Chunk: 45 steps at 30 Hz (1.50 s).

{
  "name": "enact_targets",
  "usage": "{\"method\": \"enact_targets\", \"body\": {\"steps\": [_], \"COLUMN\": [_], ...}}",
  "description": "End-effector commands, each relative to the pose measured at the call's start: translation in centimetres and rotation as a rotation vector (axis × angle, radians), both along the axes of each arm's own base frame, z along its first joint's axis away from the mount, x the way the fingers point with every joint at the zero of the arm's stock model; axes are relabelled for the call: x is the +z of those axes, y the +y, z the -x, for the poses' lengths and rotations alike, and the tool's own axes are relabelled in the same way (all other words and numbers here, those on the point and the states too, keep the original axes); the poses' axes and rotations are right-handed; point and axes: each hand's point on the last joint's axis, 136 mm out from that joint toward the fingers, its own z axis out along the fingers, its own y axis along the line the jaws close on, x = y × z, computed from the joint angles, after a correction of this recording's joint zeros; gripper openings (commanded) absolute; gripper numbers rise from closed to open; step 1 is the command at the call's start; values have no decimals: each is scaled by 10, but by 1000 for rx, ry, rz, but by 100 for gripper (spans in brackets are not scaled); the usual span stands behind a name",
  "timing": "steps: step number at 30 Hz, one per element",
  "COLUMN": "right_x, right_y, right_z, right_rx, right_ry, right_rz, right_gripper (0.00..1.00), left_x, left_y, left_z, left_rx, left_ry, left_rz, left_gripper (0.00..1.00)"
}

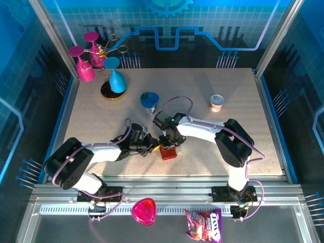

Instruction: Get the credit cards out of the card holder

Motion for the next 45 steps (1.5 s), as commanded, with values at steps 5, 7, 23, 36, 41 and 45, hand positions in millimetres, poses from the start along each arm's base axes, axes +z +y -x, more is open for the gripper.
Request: {"method": "enact_targets", "body": {"steps": [5, 7, 23, 36, 41, 45], "right_x": [-9, -12, -10, -4, -3, -3], "right_y": [-1, -1, 5, 7, 4, -1], "right_z": [7, 8, 10, 7, 5, 4], "right_rx": [24, 18, -58, -177, -218, -253], "right_ry": [18, 23, 44, 113, 129, 149], "right_rz": [46, 44, -95, -322, -384, -427], "right_gripper": [34, 32, 21, 18, 17, 17], "left_x": [-5, -5, -5, -14, -25, -34], "left_y": [5, 4, -17, -22, -17, -12], "left_z": [0, 0, -1, 0, 3, 6], "left_rx": [23, 21, -43, -49, -42, -31], "left_ry": [15, 16, 35, 68, 88, 103], "left_rz": [-7, -5, 13, 5, -18, -38], "left_gripper": [3, 3, 4, 3, 3, 3]}}
